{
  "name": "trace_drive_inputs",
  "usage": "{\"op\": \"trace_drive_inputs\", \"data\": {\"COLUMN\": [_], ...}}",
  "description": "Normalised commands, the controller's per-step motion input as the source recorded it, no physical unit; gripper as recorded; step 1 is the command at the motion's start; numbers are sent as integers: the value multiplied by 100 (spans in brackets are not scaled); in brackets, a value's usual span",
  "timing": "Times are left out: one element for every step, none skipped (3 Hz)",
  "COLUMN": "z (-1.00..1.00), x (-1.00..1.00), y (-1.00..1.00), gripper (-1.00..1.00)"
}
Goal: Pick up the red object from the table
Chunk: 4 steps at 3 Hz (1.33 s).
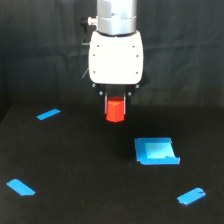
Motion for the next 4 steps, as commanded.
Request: {"op": "trace_drive_inputs", "data": {"z": [-3, -1, 8, 8], "x": [7, 0, 8, 9], "y": [1, 0, -1, 4], "gripper": [-100, -100, -99, -100]}}
